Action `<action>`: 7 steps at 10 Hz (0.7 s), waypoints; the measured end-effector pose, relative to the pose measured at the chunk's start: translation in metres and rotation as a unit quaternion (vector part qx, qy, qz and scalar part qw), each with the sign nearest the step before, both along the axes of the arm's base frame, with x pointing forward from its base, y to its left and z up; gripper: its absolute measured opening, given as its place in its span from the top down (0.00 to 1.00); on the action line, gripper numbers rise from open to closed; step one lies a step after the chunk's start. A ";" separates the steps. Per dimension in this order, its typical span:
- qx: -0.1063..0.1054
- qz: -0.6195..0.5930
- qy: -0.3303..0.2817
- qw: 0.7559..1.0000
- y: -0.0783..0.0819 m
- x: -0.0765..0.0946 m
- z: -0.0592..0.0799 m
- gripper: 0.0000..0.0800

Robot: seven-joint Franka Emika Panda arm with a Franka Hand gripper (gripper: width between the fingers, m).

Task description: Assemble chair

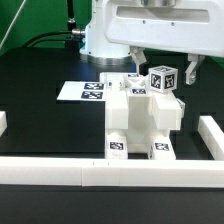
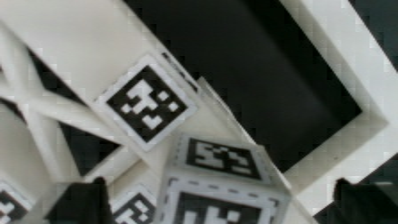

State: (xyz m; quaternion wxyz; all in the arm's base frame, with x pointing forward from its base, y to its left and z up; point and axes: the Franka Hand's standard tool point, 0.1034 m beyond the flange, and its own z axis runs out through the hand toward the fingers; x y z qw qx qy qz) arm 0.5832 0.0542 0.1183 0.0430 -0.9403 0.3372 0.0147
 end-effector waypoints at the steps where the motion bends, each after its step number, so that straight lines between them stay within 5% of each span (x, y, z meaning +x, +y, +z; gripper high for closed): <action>1: 0.000 0.015 -0.001 1.000 0.000 0.000 0.000 0.20; 7: -0.007 0.331 -0.036 0.943 0.004 0.002 0.000 0.19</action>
Offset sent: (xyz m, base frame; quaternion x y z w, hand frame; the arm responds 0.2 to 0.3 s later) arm -0.0019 -0.0017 0.0045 0.0078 -0.0134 -0.2868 0.9579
